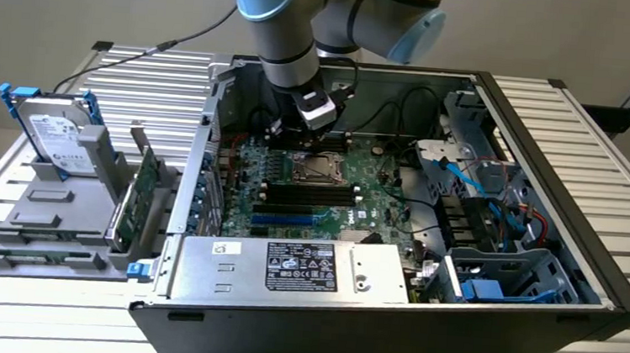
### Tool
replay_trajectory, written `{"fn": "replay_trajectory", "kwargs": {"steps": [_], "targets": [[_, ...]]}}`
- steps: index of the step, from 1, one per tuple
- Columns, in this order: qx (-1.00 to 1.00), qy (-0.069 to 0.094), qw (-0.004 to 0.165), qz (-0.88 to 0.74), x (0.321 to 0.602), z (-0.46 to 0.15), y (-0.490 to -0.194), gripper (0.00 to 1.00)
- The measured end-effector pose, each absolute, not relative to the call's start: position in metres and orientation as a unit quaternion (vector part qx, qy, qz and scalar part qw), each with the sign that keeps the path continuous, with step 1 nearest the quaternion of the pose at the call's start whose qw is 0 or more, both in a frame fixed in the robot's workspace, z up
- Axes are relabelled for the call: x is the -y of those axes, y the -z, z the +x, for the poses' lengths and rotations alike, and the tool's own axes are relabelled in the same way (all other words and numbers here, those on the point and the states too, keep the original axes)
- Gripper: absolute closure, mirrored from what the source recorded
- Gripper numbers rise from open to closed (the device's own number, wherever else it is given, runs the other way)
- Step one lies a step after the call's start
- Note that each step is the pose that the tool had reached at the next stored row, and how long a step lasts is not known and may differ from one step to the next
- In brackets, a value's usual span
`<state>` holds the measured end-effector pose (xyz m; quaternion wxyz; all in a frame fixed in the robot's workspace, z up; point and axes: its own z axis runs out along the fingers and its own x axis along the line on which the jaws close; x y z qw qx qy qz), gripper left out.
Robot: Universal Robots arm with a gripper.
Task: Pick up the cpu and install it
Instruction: 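Install the first cpu locking lever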
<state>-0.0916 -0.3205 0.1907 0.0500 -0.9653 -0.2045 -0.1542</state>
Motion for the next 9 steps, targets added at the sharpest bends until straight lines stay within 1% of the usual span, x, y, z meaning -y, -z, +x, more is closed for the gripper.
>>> {"fn": "replay_trajectory", "kwargs": {"steps": [9], "targets": [[0.198,0.154,0.049,-0.967,0.3206,-0.0917,-0.1905,0.89]]}}
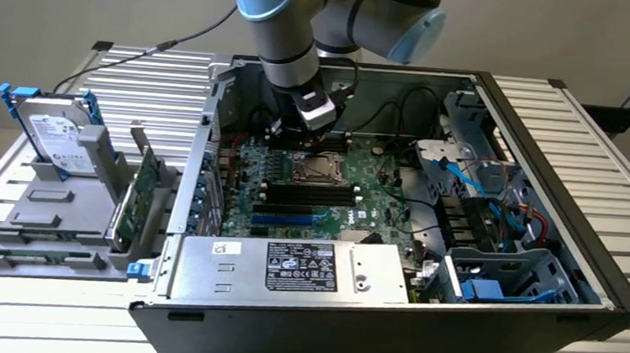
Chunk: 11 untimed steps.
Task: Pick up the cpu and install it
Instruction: 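Install the first cpu locking lever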
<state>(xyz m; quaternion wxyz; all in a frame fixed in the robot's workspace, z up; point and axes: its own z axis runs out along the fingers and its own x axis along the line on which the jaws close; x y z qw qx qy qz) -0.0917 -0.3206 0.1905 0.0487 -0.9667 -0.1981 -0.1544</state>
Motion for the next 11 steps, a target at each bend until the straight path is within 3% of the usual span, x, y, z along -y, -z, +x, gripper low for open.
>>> {"fn": "replay_trajectory", "kwargs": {"steps": [11], "targets": [[0.191,0.155,0.047,-0.968,0.3206,-0.0917,-0.1904,0.89]]}}
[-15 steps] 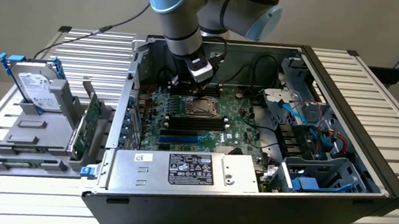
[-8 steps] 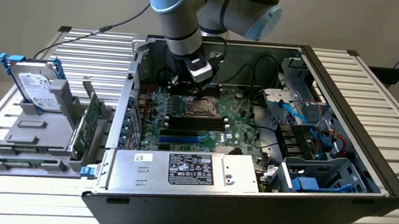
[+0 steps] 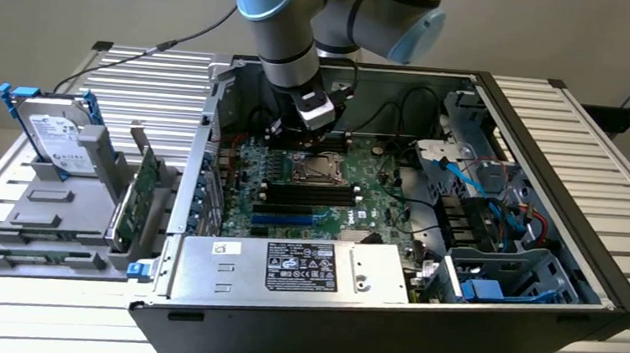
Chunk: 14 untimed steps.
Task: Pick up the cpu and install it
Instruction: 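Install the first cpu locking lever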
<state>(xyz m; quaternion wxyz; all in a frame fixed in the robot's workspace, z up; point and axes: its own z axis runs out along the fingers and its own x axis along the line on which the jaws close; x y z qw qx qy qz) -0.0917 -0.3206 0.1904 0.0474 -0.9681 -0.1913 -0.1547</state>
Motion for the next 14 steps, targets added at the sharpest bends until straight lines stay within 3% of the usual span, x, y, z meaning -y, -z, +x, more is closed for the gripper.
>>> {"fn": "replay_trajectory", "kwargs": {"steps": [14], "targets": [[0.192,0.155,0.047,-0.968,0.3188,-0.0915,-0.1905,0.89]]}}
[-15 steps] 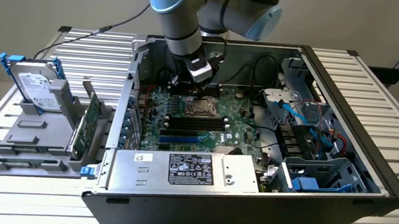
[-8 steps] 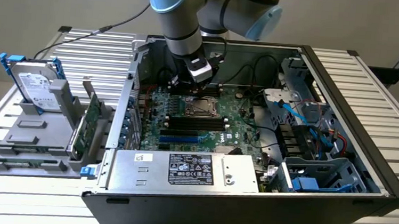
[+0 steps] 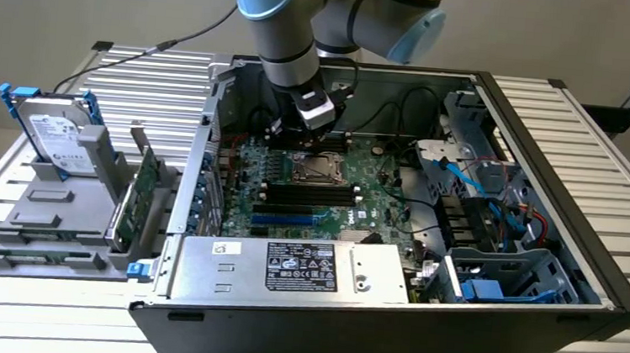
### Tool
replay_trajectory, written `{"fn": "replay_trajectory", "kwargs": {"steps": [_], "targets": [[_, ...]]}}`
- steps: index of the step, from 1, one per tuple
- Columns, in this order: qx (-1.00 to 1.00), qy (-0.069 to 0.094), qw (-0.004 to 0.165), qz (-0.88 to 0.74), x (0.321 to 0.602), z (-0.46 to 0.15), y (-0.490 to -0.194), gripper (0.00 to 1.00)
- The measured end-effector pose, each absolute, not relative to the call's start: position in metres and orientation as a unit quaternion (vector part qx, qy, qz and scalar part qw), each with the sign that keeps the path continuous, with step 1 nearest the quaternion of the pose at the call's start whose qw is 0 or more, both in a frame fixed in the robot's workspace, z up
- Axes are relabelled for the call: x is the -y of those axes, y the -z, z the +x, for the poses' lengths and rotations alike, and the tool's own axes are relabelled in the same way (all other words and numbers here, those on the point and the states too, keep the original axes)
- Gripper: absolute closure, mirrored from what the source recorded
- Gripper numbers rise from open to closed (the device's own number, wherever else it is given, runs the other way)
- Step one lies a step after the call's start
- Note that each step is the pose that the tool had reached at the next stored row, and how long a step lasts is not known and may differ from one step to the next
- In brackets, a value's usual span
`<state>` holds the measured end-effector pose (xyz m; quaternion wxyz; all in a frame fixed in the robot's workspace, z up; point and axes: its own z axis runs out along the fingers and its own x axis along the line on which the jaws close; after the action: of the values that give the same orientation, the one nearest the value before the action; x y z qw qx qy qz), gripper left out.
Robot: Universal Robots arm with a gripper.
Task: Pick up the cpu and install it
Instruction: 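Install the first cpu locking lever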
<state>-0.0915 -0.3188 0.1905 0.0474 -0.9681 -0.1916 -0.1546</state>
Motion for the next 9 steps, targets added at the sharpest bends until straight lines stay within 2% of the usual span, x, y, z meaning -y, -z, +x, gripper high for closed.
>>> {"fn": "replay_trajectory", "kwargs": {"steps": [9], "targets": [[0.192,0.154,0.047,-0.968,0.3189,-0.0907,-0.1907,0.89]]}}
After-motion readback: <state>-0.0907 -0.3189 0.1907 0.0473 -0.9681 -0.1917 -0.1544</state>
